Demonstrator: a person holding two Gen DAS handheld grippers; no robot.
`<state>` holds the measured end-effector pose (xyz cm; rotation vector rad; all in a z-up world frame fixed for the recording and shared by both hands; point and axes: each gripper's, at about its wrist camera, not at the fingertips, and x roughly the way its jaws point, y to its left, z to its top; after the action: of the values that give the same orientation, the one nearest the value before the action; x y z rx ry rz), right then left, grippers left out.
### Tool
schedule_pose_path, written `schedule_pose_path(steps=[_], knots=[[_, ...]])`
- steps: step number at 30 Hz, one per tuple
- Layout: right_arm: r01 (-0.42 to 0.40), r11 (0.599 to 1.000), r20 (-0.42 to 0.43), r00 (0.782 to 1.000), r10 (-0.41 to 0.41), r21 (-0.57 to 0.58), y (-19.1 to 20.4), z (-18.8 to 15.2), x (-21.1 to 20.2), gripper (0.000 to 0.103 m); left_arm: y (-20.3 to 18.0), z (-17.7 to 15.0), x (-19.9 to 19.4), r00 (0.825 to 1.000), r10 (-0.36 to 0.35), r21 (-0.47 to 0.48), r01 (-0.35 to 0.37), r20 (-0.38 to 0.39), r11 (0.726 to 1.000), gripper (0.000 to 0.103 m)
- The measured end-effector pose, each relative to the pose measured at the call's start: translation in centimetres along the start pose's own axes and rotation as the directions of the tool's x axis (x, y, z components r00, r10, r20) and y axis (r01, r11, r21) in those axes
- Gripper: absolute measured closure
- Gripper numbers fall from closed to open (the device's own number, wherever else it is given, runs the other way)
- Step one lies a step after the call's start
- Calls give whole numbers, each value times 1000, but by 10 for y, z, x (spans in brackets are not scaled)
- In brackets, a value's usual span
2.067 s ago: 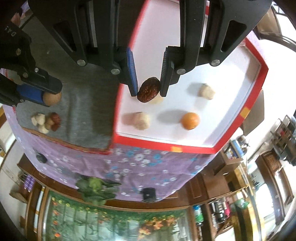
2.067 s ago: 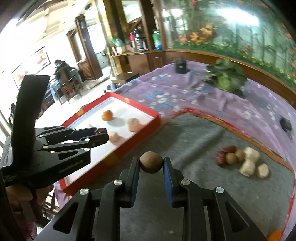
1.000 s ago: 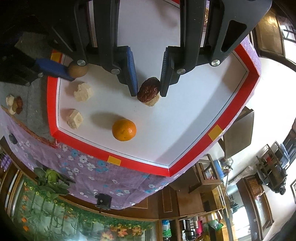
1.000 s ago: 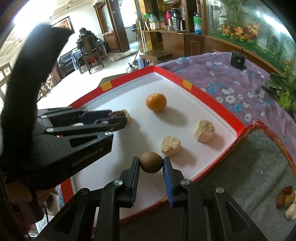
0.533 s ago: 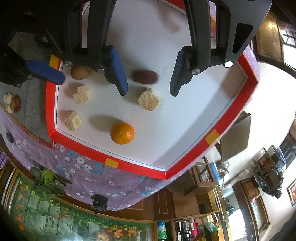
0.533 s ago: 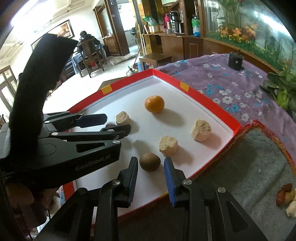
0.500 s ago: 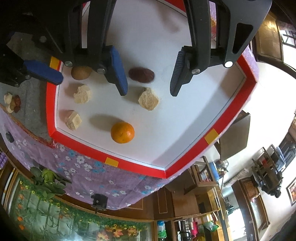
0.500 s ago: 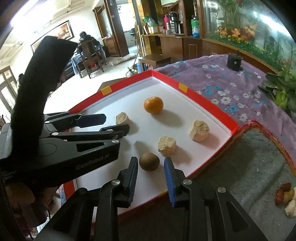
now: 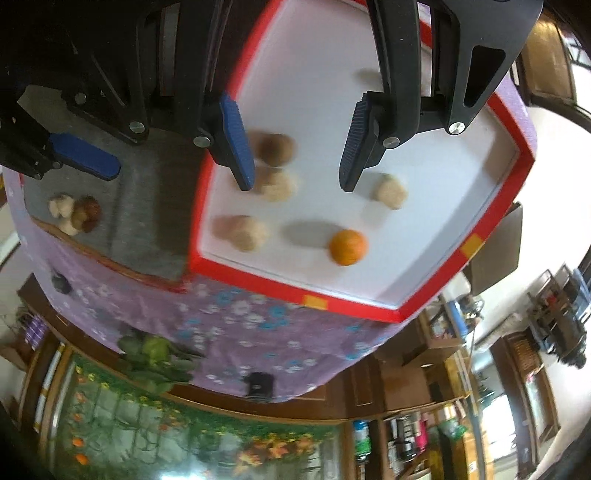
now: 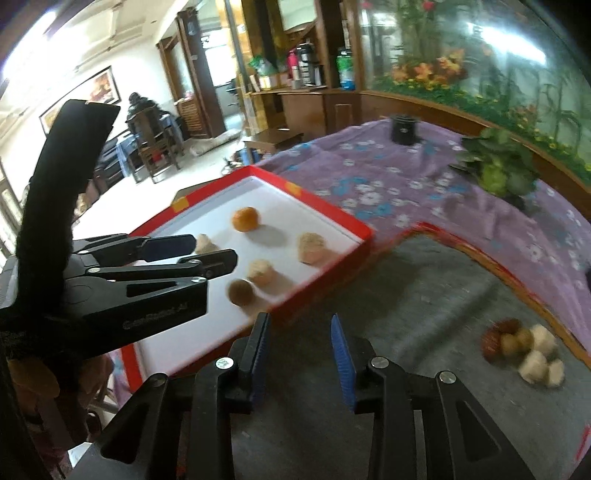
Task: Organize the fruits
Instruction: 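Move both open grippers back over the mat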
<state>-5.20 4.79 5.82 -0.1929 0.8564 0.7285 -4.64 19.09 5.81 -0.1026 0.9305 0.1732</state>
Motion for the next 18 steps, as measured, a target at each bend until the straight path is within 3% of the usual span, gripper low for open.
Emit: schedule_pose_path(steps=[9,18], knots=[[92,991,-6,996,-92,101,-57,-39,-36,70,-70,-3,4,997,-69,98,71,-28,993,55],[174,957,-14,984,-175,233,-121,-80,-73,68,-134,-5,11,992,-113,189,122,-62,974,55]])
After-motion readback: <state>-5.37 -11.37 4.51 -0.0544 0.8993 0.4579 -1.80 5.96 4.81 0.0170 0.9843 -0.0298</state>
